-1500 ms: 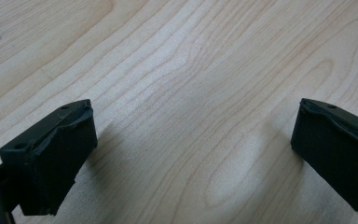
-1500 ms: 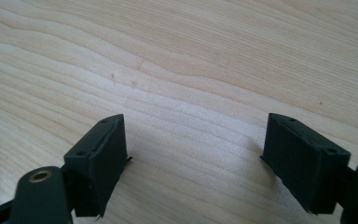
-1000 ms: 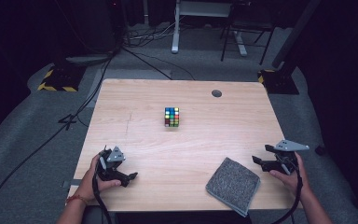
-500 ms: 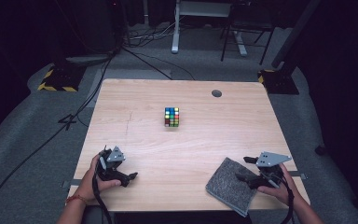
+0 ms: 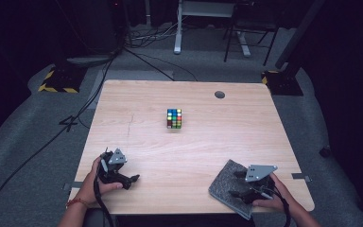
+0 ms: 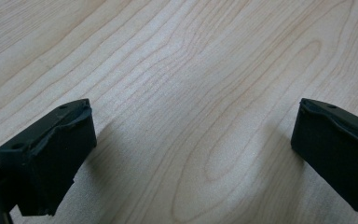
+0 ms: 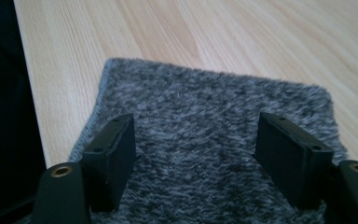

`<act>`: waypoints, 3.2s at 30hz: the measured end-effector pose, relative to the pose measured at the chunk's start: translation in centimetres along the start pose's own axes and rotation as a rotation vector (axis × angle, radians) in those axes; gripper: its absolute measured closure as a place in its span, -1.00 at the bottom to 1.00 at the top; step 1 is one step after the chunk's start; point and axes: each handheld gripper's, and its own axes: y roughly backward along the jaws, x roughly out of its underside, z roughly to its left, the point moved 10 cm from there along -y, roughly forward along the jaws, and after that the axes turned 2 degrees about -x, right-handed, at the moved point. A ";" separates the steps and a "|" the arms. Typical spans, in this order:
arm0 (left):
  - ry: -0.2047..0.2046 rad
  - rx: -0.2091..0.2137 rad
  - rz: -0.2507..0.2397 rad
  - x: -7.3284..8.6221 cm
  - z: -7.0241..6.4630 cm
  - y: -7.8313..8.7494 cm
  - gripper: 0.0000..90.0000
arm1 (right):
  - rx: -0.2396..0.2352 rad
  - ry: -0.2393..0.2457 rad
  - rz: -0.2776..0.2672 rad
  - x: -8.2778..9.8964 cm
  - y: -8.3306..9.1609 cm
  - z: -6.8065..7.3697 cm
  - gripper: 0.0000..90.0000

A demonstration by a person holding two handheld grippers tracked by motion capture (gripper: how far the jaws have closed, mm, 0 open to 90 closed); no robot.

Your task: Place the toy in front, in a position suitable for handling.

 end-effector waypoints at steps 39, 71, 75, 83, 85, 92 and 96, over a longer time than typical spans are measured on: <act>0.012 -0.013 0.002 -3.9 0.6 -3.4 -1.00 | 0.202 -0.260 -0.027 1.8 -0.8 -12.1 -0.42; 0.024 -0.043 -0.061 -10.5 1.1 -7.6 -0.55 | 0.231 -0.289 -0.024 1.6 -1.0 -11.9 -0.42; 0.048 -0.013 -0.059 -11.2 1.1 -7.6 -0.57 | 0.233 -0.288 -0.026 1.7 -1.0 -11.9 -0.42; 0.074 -0.051 -0.119 -14.3 1.6 -7.8 -0.58 | 0.235 -0.289 -0.034 1.7 -0.9 -11.8 -0.42; 0.075 -0.060 -0.126 -15.0 1.6 -8.0 -0.59 | 0.235 -0.288 -0.037 1.7 -1.0 -11.8 -0.42; 0.101 -0.069 -0.138 -16.9 1.6 -9.1 -0.65 | 0.237 -0.289 -0.038 1.7 -0.9 -11.8 -0.42; 0.119 -0.102 -0.144 -18.1 2.0 -9.8 -0.65 | 0.238 -0.289 -0.039 1.7 -0.9 -11.8 -0.42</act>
